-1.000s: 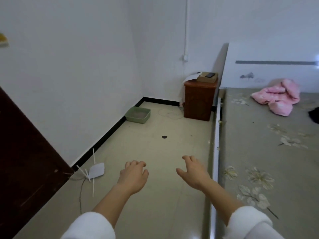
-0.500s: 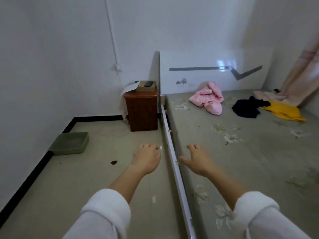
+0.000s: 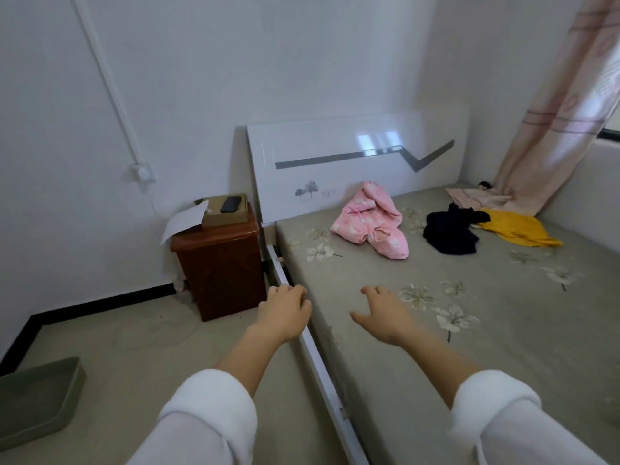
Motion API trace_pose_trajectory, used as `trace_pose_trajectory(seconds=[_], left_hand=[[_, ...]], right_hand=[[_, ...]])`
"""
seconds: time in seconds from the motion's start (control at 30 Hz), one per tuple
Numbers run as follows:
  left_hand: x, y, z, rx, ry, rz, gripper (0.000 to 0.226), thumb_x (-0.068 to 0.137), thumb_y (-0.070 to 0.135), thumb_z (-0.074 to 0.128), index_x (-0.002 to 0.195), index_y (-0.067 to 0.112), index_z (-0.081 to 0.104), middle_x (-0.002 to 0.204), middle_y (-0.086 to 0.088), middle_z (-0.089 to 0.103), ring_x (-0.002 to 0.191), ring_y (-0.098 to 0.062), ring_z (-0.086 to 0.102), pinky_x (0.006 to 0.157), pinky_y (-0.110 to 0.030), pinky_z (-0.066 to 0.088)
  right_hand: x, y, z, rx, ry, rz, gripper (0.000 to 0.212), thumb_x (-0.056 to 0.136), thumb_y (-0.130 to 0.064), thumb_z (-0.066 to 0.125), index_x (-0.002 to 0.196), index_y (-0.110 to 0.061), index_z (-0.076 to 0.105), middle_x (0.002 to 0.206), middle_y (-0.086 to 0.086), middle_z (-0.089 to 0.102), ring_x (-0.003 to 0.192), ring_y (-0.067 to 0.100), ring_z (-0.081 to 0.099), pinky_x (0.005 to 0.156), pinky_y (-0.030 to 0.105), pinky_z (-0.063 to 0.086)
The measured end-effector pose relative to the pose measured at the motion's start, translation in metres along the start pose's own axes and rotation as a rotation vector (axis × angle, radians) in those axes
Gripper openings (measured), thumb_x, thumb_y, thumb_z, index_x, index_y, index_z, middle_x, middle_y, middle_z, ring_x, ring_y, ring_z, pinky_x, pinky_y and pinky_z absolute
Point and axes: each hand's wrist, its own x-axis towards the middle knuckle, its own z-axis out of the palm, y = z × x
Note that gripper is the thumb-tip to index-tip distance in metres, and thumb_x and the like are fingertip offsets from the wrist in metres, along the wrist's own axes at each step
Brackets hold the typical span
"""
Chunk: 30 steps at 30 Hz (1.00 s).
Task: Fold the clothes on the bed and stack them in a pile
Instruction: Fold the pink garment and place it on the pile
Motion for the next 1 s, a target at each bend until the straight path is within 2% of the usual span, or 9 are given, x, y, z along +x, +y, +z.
trace_pose_trajectory(seconds=[0.2, 0.37, 0.47, 0.7, 1.0], left_hand=[[0.138, -0.051, -0.049, 0.047, -0.067, 0.083, 0.043, 0.099, 0.036, 0.035, 0.138, 0.022, 0.044, 0.14, -0.008, 0.043, 0.131, -0.029, 0.031, 0.103, -0.049, 0.037], [0.243, -0.067, -0.058, 0.042, -0.133, 0.166, 0.043, 0.098, 0.036, 0.037, 0.138, 0.022, 0.044, 0.141, -0.007, 0.043, 0.132, -0.028, 0.031, 0.105, -0.047, 0.035], [0.311, -0.07, -0.047, 0.033, -0.173, 0.218, 0.042, 0.098, 0.036, 0.037, 0.137, 0.022, 0.044, 0.142, -0.007, 0.043, 0.132, -0.027, 0.031, 0.106, -0.047, 0.034], [0.49, -0.061, -0.004, 0.043, -0.26, 0.317, 0.042, 0.098, 0.036, 0.038, 0.136, 0.019, 0.046, 0.141, -0.007, 0.046, 0.128, -0.025, 0.04, 0.104, -0.035, 0.032], [0.671, -0.055, 0.048, 0.078, -0.428, 0.347, 0.041, 0.098, 0.032, 0.037, 0.136, 0.02, 0.047, 0.14, -0.004, 0.046, 0.127, -0.02, 0.041, 0.108, -0.034, 0.032]], right_hand=[[0.125, -0.047, -0.011, 0.077, 0.049, 0.126, 0.068, 0.09, -0.051, 0.051, 0.146, -0.018, 0.03, 0.148, 0.009, 0.037, 0.132, 0.027, 0.039, 0.107, 0.043, 0.037], [0.211, -0.058, -0.012, 0.111, 0.045, 0.235, 0.068, 0.09, -0.05, 0.051, 0.146, -0.019, 0.03, 0.149, 0.007, 0.036, 0.133, 0.025, 0.039, 0.107, 0.043, 0.037], [0.267, -0.049, -0.009, 0.104, 0.045, 0.301, 0.068, 0.09, -0.051, 0.05, 0.146, -0.02, 0.03, 0.149, 0.005, 0.036, 0.133, 0.025, 0.039, 0.106, 0.042, 0.037], [0.421, -0.003, -0.01, 0.193, 0.042, 0.389, 0.069, 0.091, -0.048, 0.052, 0.147, -0.016, 0.03, 0.15, 0.007, 0.035, 0.134, 0.024, 0.038, 0.107, 0.036, 0.035], [0.565, 0.06, 0.006, 0.26, -0.062, 0.587, 0.066, 0.091, -0.048, 0.051, 0.146, -0.018, 0.031, 0.147, 0.005, 0.037, 0.133, 0.024, 0.037, 0.107, 0.038, 0.035]])
